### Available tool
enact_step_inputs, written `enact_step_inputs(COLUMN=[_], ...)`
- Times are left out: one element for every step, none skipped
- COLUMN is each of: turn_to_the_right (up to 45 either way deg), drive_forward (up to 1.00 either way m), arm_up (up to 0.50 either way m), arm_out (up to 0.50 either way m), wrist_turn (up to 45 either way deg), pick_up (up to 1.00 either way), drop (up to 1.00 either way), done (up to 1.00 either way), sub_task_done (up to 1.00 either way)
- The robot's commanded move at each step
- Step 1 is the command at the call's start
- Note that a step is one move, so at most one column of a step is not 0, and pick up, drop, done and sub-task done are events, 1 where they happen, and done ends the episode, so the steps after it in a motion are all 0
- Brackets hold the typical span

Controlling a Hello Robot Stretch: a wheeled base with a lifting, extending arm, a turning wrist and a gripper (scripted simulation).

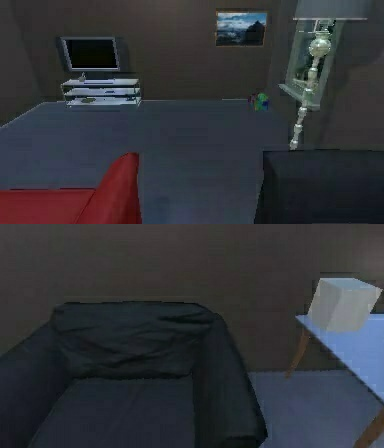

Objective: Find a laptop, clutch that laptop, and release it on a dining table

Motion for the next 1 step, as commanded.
enact_step_inputs(turn_to_the_right=[0.0], drive_forward=[1.0], arm_up=[0.0], arm_out=[0.0], wrist_turn=[0.0], pick_up=[0.0], drop=[0.0], done=[0.0], sub_task_done=[0.0])
